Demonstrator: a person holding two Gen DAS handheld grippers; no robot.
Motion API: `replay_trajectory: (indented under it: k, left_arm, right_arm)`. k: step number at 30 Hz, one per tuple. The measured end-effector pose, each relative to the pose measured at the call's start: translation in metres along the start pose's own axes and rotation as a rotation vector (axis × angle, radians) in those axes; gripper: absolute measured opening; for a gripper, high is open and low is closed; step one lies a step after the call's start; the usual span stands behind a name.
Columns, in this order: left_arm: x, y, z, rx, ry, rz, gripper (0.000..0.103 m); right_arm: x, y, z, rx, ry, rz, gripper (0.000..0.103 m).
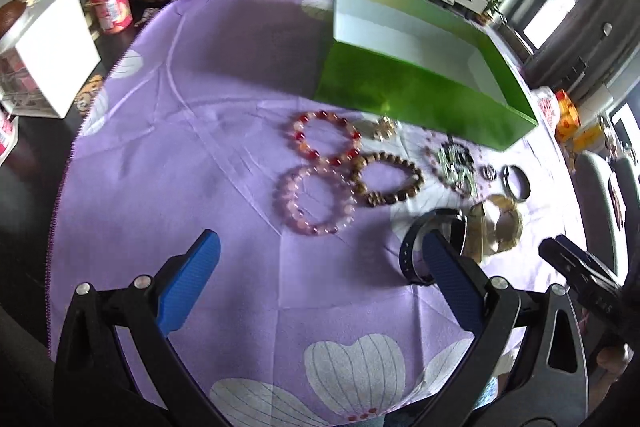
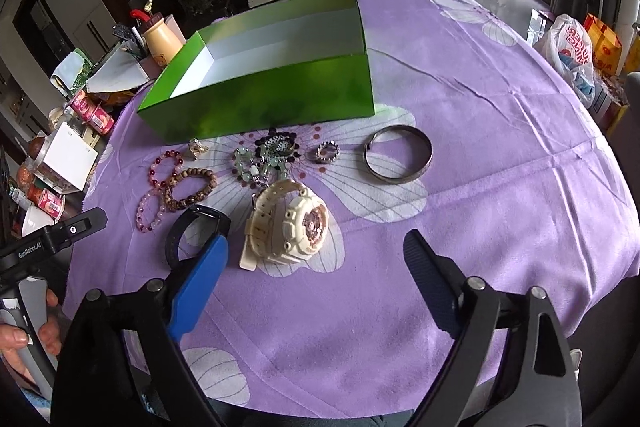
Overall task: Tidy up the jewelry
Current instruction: 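Grasp the black watch with the left tool while the right tool grasps the white watch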
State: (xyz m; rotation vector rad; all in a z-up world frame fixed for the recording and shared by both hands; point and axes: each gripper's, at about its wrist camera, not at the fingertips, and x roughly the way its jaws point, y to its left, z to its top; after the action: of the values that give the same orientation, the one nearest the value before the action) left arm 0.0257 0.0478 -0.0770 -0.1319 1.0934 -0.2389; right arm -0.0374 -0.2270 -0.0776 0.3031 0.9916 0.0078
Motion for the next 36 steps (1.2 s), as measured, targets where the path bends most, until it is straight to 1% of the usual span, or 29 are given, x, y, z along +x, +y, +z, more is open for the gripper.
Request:
replay_trajectory:
  k: [1,3,6,8,10,11,13,14,16,17,19,21,22,23,25,26,27,28,30,32,36]
  left_arm:
    - [0.004,-0.004,-0.002,0.021,0.003,-0.005,0.101]
    - [0.009,-0.017,-0.005,0.067,0.010,-0.020,0.101]
    - [0.016,-0.035,-0.007,0.127,0.013,-0.029,0.101]
    - [0.023,-0.045,-0.007,0.159,0.014,-0.021,0.098]
    - [0.030,-0.055,-0.007,0.185,0.020,-0.013,0.089]
    - [0.033,-0.057,-0.006,0.193,0.023,-0.008,0.086]
    - [0.040,-0.063,-0.006,0.208,0.033,0.010,0.078]
    - [0.044,-0.064,-0.006,0.213,0.042,0.016,0.075]
    - [0.050,-0.067,-0.007,0.221,0.063,0.013,0.062]
    - [0.053,-0.068,-0.007,0.227,0.067,0.015,0.058]
    - [0.057,-0.071,-0.009,0.242,0.078,0.016,0.044]
    - [0.060,-0.072,-0.009,0.252,0.088,0.015,0.038]
    - [0.061,-0.073,-0.010,0.258,0.094,0.018,0.037]
    - [0.061,-0.074,-0.010,0.265,0.089,0.026,0.037]
    - [0.062,-0.076,-0.010,0.278,0.086,0.035,0.031]
    - [0.062,-0.077,-0.010,0.281,0.085,0.032,0.028]
    - [0.062,-0.079,-0.010,0.283,0.083,0.029,0.021]
    - [0.063,-0.081,-0.010,0.285,0.082,0.024,0.015]
    - [0.064,-0.081,-0.010,0.285,0.078,0.008,0.008]
    - [0.064,-0.082,-0.009,0.283,0.073,0.004,0.007]
    - [0.063,-0.079,-0.006,0.262,0.072,-0.052,0.005]
  right_arm:
    - [0.005,0.000,-0.001,0.000,0.011,0.002,0.079]
    - [0.012,0.002,-0.002,-0.003,0.021,0.004,0.069]
    - [0.019,0.004,0.001,0.003,0.016,0.001,0.062]
    - [0.023,0.006,0.004,0.001,0.009,-0.001,0.059]
    - [0.028,0.009,0.007,-0.008,0.005,-0.012,0.056]
    - [0.031,0.011,0.008,-0.013,0.003,-0.010,0.055]
    - [0.037,0.013,0.008,-0.025,0.008,-0.020,0.051]
    - [0.040,0.014,0.007,-0.031,0.012,-0.026,0.047]
    - [0.046,0.012,0.006,-0.040,0.020,-0.039,0.043]
    - [0.047,0.010,0.005,-0.040,0.022,-0.039,0.041]
    - [0.048,0.005,0.005,-0.032,0.025,-0.035,0.039]
    - [0.048,0.001,0.004,-0.034,0.024,-0.042,0.037]
    - [0.048,-0.001,0.004,-0.038,0.024,-0.050,0.036]
    - [0.047,-0.003,0.004,-0.039,0.024,-0.046,0.033]
    - [0.046,-0.008,0.002,-0.031,0.026,-0.028,0.028]
    - [0.046,-0.010,0.002,-0.026,0.027,-0.020,0.023]
    - [0.046,-0.012,0.001,-0.022,0.023,-0.012,0.018]
    - [0.046,-0.013,0.001,-0.020,0.020,-0.008,0.018]
    - [0.045,-0.013,0.000,-0.021,0.013,-0.003,0.018]
    - [0.045,-0.013,0.000,-0.018,0.012,0.008,0.018]
    - [0.040,-0.020,0.002,0.010,0.005,0.043,0.018]
